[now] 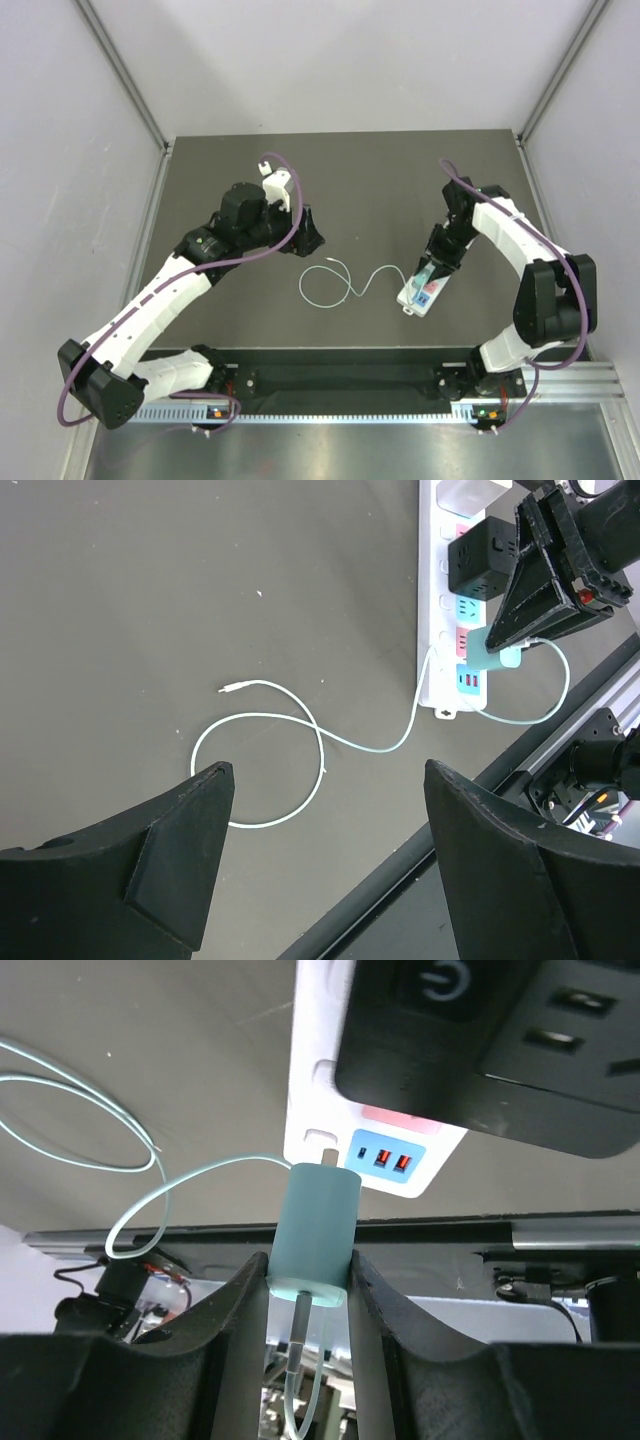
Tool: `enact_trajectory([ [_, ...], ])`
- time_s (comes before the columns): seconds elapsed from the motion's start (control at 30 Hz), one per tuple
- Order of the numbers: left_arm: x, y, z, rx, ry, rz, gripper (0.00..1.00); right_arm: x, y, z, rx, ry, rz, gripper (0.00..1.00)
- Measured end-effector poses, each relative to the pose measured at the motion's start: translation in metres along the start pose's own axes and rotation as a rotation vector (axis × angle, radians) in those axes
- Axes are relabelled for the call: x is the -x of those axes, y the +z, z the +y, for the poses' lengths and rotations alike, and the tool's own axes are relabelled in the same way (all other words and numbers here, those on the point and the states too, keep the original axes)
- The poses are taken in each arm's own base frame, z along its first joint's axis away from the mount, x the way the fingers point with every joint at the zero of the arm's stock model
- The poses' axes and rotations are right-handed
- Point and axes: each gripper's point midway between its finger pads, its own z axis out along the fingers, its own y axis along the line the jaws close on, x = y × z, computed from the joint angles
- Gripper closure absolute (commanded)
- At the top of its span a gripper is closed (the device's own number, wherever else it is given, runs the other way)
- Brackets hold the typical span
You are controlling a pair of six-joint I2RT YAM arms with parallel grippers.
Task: Insert the plug
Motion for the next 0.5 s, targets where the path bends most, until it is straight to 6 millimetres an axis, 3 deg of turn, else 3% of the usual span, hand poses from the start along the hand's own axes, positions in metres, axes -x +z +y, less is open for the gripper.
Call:
enact_trajectory([
  [0.5, 0.0, -0.001, 0.0, 0.0, 0.001, -0.003, 0.19, 0.025, -0.01, -0.026, 0.017, 0.142, -0.02, 1.0],
])
